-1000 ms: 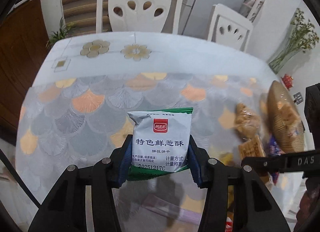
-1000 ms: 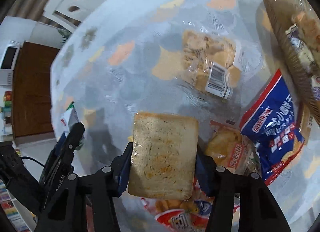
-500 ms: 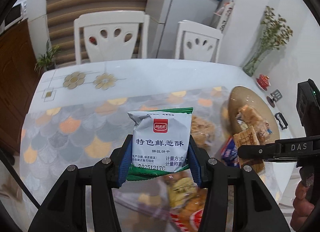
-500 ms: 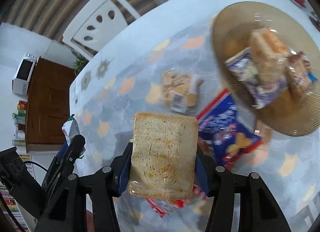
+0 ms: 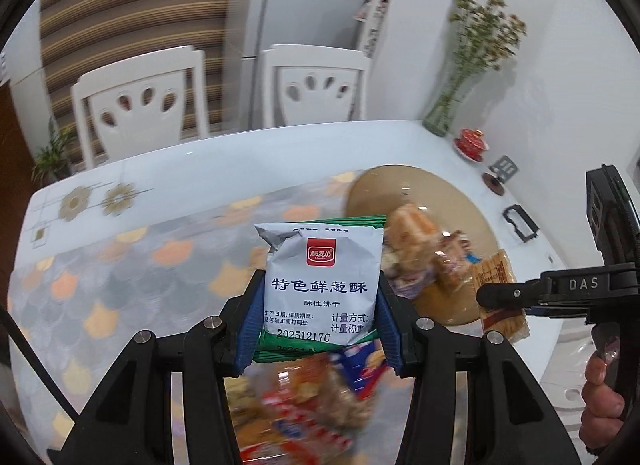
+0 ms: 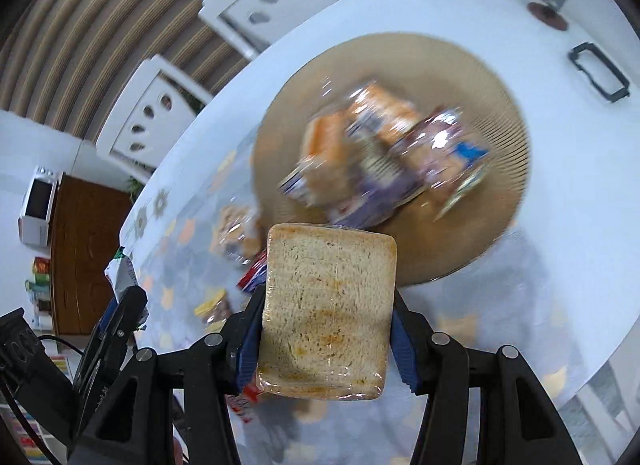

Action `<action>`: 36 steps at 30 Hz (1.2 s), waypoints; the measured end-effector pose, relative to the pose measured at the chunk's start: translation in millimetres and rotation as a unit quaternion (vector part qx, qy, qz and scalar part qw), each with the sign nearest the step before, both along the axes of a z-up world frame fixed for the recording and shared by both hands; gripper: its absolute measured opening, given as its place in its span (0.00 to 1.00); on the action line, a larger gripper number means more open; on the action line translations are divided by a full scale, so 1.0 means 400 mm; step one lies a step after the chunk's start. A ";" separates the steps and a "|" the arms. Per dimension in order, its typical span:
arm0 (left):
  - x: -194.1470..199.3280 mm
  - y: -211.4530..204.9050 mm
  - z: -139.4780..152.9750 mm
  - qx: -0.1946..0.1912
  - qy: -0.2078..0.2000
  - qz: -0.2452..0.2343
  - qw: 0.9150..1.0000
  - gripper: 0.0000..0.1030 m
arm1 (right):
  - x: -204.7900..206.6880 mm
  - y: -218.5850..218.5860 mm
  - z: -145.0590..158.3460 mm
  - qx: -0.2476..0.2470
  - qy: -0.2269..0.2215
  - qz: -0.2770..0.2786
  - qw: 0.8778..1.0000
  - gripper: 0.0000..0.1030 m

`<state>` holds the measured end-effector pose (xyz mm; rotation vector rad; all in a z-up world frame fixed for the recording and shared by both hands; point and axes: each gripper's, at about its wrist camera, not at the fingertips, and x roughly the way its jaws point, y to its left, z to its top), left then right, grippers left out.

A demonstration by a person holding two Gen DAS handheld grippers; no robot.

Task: Organize snacks
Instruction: 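Lower the packet into the amber bowl while the right tool drops the bread slice there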

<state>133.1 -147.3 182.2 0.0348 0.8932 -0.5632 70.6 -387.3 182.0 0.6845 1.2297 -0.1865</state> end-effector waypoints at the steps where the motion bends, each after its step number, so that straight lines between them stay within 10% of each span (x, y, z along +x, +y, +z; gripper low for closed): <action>1: -0.002 -0.026 0.002 0.001 0.000 -0.007 1.000 0.46 | -0.004 -0.019 0.005 -0.002 -0.003 -0.003 1.000 0.52; 25: 0.032 -0.440 -0.118 0.035 0.080 -0.079 0.993 0.47 | 0.216 -0.290 -0.044 -0.060 -0.040 0.063 0.995 0.52; 28: 0.033 -0.452 -0.127 0.036 0.086 -0.084 0.992 0.76 | 0.232 -0.304 -0.055 -0.035 -0.054 0.075 0.995 0.71; 36: 0.026 -0.384 -0.099 0.025 0.090 -0.049 0.994 0.78 | 0.201 -0.348 -0.037 -0.046 -0.059 0.062 0.995 0.73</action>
